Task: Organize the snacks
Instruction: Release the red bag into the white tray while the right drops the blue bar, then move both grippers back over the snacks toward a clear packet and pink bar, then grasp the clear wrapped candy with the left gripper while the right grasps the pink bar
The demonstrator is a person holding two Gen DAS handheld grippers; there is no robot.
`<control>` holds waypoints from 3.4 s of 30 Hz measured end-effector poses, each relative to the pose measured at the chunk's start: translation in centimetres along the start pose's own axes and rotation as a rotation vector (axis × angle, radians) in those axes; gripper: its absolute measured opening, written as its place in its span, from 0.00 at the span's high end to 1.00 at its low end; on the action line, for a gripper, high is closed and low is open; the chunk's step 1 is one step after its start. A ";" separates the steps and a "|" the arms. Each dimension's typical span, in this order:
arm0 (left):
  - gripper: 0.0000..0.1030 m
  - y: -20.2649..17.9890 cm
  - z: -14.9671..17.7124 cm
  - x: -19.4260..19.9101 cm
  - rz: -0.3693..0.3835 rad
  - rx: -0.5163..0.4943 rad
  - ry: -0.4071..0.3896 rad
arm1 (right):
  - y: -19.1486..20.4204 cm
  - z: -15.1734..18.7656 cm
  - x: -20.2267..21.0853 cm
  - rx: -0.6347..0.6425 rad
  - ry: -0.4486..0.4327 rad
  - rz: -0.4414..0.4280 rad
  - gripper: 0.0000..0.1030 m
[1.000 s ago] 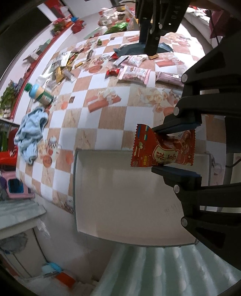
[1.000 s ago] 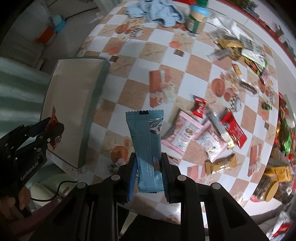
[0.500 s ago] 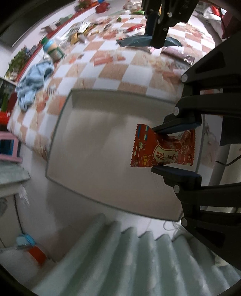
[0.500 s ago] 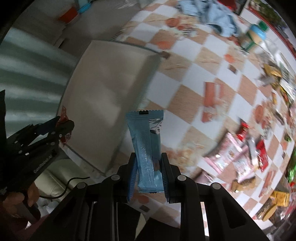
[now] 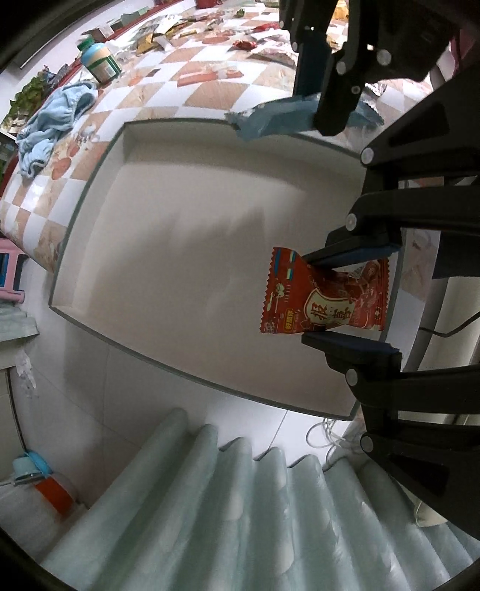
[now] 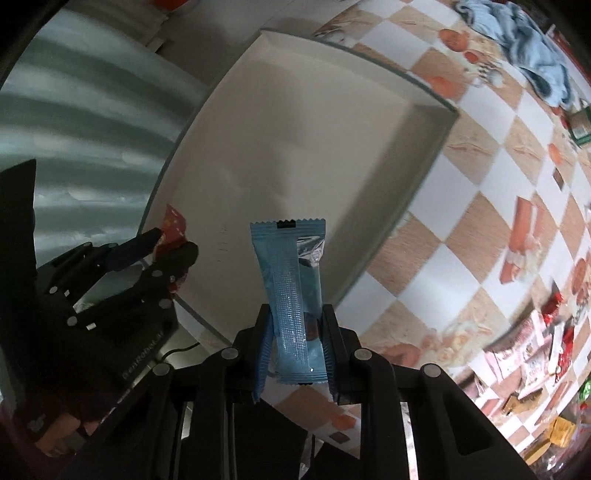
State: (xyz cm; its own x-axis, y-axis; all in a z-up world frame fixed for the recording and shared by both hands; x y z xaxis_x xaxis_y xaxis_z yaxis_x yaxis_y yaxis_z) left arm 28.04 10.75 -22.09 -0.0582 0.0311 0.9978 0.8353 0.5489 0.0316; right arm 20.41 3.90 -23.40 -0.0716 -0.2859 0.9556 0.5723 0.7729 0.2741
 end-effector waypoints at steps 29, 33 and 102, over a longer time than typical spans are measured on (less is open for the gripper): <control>0.23 -2.4 -0.5 0.9 0.002 -0.052 -0.024 | -5.8 0.7 0.0 -0.220 -0.011 -0.057 0.00; 0.23 -5.7 -0.2 1.1 0.019 -0.122 -0.015 | -10.1 3.2 1.3 -0.330 -0.036 -0.037 0.00; 0.00 -21.5 0.8 -7.9 -0.025 -0.553 0.108 | -21.0 10.8 -2.9 -0.769 0.057 0.092 0.00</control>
State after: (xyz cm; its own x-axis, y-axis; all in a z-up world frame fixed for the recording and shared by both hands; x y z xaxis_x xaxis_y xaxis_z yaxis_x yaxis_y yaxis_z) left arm 10.07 -0.63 -30.66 -0.0494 -0.0782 0.9957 0.9983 0.0280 0.0517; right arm -0.23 -5.43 -30.73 0.0339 -0.2840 0.9582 0.9814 0.1909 0.0219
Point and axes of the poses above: each gripper's, at about its wrist camera, not at the fingertips, and x roughly against the way its jaws point, y to its left, z to its underside, the point moved 10 cm from there along -x, roughly the way its jaws point, and after that the axes turned 8 degrees about -x, right-handed, at the moved point
